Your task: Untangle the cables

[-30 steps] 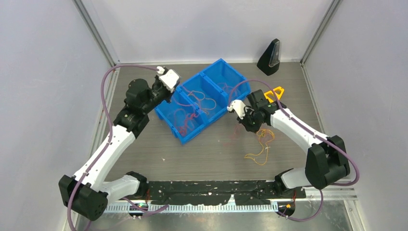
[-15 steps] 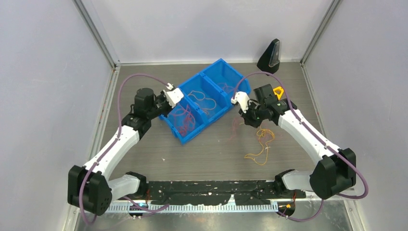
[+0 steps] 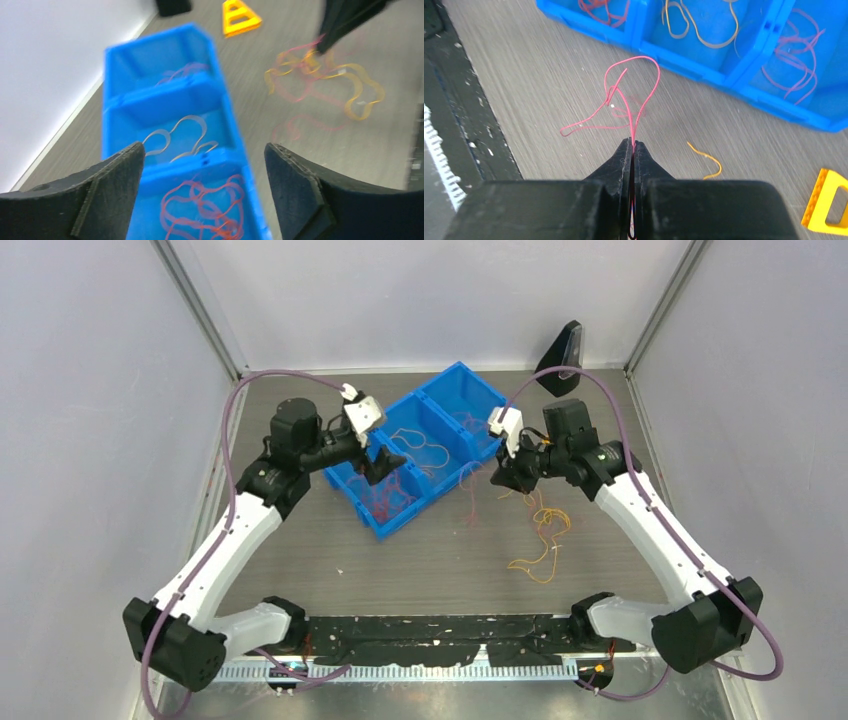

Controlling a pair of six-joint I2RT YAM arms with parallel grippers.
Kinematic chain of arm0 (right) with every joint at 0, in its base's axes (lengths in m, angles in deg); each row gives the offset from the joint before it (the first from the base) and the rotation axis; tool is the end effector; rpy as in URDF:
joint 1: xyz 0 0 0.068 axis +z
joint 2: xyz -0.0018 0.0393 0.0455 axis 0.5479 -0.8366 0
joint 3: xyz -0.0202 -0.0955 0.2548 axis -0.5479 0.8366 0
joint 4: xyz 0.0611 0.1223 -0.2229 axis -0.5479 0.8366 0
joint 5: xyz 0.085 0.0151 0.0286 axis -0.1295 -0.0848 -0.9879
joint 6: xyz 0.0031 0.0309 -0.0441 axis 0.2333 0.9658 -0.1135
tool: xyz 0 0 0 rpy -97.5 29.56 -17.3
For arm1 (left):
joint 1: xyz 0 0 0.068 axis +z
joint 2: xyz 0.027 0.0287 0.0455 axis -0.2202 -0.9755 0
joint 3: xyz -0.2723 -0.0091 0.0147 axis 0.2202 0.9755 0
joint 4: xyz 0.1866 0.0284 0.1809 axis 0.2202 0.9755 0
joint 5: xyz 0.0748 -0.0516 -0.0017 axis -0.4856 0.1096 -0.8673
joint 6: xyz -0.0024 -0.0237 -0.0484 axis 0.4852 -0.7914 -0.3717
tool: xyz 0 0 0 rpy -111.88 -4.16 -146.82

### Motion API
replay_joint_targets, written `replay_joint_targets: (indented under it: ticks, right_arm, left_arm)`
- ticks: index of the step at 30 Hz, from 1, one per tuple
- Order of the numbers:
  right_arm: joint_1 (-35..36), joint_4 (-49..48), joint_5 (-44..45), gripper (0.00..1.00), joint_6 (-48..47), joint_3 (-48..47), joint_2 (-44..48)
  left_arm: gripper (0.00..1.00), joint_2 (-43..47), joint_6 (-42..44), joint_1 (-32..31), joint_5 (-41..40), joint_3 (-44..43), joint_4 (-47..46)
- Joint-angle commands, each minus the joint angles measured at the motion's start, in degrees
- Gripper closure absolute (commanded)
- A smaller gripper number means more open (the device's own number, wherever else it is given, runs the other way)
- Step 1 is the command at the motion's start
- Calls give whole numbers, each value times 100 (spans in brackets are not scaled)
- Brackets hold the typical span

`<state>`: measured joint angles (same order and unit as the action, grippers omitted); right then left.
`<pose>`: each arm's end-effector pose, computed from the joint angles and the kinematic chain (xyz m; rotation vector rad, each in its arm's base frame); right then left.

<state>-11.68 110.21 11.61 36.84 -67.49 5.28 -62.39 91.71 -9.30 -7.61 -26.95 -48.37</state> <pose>0.2236 0.1080 0.3321 -1.2170 1.9555 0.5750 0.2317 -0.1151 0.3692 1.0074 1.5590 -0.6001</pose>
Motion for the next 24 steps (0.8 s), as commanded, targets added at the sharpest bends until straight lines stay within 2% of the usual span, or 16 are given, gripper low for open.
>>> replay_joint_targets:
  ticks: [1, 5, 11, 17, 20, 24]
  right_arm:
    - [-18, -464, -787, 94, 623, -441, 179]
    - [-18, -615, -1101, 94, 953, -719, 138]
    - [-11, -732, -1573, 94, 1090, -752, 285]
    - [-9, -1036, -1095, 95, 1437, -634, 508]
    - [-12, -1377, -848, 95, 1768, -519, 584]
    - [-8, -1598, -819, 95, 2122, -404, 601]
  left_arm:
    - [3, 86, -775, -773, 504, -205, -40]
    - [0, -117, -1259, -1313, 317, -161, -542]
    - [0, -701, -1994, -1550, 204, -474, -1009]
    - [1, -815, -2701, -1630, 602, -143, -1185]
    - [1, -571, -2857, -1746, 546, 486, -1932]
    - [0, -731, -3236, -1912, 526, 565, -2336]
